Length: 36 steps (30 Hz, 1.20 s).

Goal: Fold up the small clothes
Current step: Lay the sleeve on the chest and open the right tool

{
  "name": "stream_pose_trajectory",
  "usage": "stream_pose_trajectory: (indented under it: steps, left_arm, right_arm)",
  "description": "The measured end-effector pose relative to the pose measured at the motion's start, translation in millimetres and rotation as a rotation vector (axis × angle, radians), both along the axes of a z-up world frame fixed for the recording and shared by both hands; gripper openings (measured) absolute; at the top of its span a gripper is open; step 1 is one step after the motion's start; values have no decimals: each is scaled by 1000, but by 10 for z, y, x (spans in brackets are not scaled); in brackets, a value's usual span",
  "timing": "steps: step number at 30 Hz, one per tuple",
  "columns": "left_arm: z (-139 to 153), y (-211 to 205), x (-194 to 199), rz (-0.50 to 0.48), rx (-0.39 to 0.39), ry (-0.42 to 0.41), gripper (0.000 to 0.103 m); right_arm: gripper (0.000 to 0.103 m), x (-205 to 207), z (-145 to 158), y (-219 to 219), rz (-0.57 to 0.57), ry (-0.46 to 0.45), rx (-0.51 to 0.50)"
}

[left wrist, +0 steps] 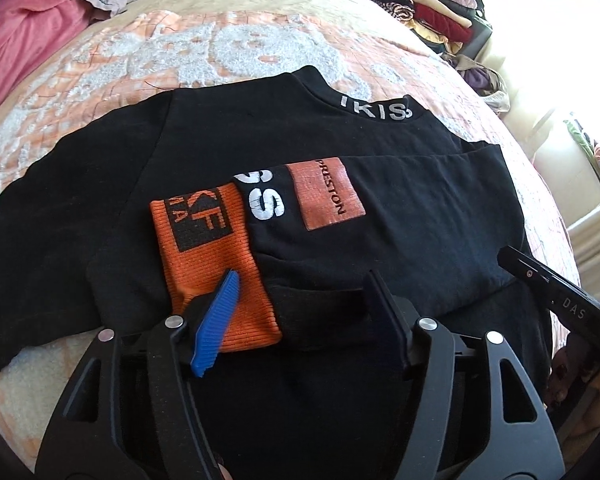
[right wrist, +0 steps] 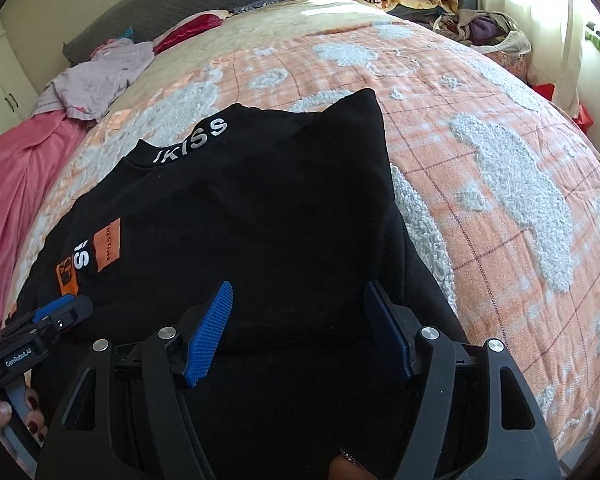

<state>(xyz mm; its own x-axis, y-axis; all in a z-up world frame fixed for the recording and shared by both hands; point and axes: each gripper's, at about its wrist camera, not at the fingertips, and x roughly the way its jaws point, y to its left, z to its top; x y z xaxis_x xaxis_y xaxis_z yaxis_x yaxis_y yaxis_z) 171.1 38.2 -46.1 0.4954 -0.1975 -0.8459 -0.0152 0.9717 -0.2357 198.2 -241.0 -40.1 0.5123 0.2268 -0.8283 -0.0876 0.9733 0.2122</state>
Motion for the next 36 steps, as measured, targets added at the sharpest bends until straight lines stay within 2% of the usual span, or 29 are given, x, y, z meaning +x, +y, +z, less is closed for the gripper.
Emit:
stream_pose_trajectory:
  steps: [2,7,14,22,36]
  left_arm:
    - [21,-3,-10,-3,-4,0,61]
    - [68,9,-57,1,-22,-5,62]
    - [210,37,-178,4,-39,-33,72]
    - [361,84,-329,16,-33,-68,87]
    - [615,284,-596,74,5,-132,93]
  right_arm:
    - [72,-32,34,-7,1,-2,13]
    - [81,-141,113,-72,-20,-8,42]
    - [94,-306,213,-110,-44,-22,80]
    - [96,-423,349,-46,-32,-54,79]
    - [98,-640,658,187,36,-144,79]
